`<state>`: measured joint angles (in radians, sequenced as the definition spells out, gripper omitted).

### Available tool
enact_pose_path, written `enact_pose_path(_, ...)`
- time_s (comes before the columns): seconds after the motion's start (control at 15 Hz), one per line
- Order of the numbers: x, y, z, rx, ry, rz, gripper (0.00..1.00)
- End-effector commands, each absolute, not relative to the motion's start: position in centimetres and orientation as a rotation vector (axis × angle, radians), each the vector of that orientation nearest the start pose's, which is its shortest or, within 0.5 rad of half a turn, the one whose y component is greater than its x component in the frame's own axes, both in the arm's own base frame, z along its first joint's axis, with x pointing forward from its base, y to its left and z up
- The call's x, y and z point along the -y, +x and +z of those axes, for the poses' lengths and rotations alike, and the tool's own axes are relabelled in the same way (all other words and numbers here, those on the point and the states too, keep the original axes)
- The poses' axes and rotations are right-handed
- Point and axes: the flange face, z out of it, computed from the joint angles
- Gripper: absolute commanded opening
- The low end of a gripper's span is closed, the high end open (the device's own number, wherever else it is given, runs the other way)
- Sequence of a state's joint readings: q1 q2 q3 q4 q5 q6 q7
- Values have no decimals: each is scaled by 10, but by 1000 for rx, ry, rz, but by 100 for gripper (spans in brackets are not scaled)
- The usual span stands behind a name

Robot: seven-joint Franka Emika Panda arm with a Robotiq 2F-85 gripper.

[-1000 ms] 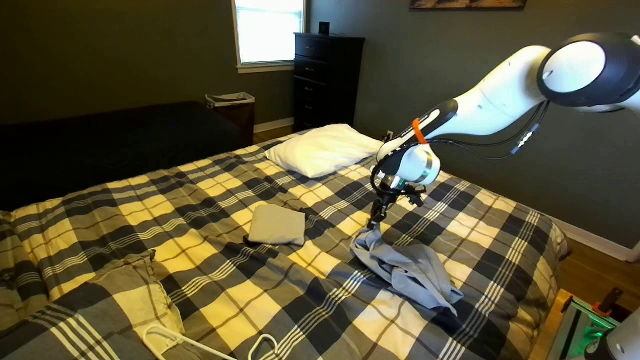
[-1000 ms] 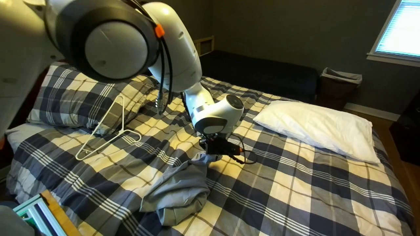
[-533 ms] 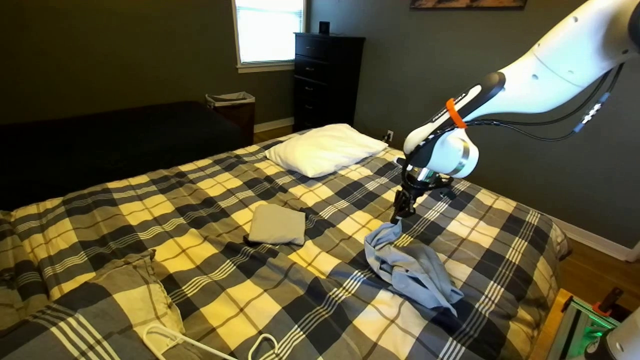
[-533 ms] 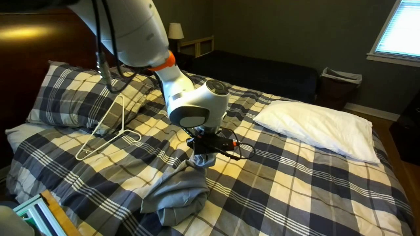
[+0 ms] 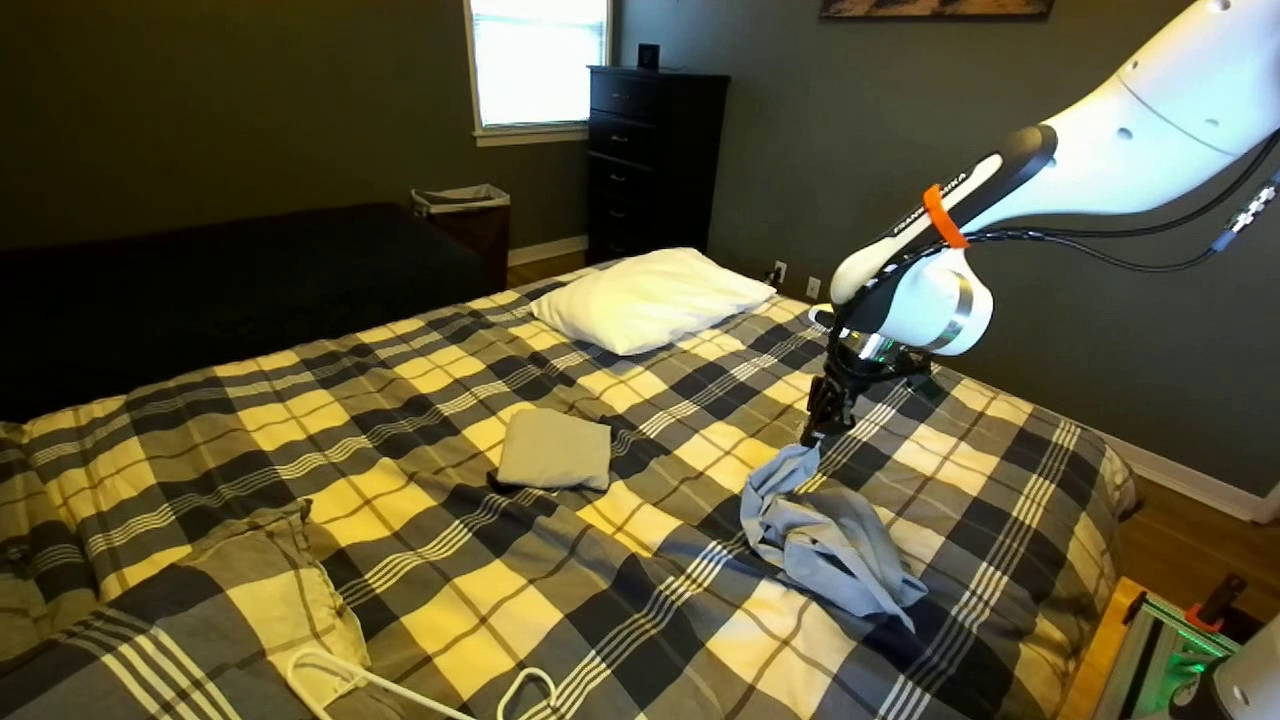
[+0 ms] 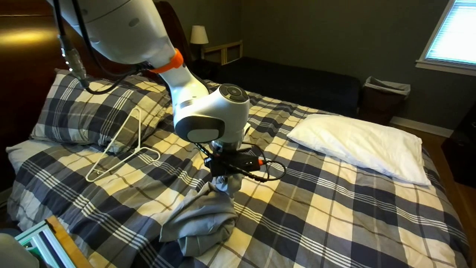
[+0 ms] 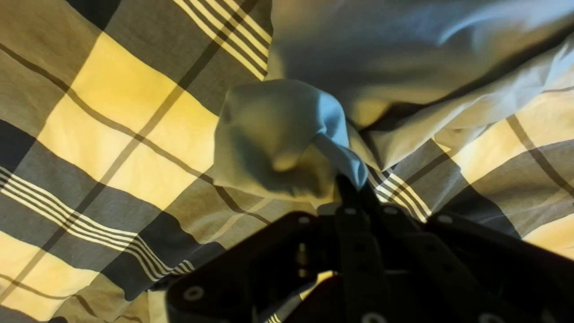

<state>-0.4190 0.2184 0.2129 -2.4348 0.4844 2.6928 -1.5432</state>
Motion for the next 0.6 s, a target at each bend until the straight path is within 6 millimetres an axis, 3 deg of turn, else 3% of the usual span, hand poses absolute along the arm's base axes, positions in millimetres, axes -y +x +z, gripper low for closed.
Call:
enact_pose_path(0.0, 117, 447, 220, 1333, -2686, -198, 1)
enact_pose_path(0.27, 123, 387, 223, 1465, -2584, 11, 1)
enact_pose_path(0.53, 112, 341, 230, 1584, -2381, 173, 1)
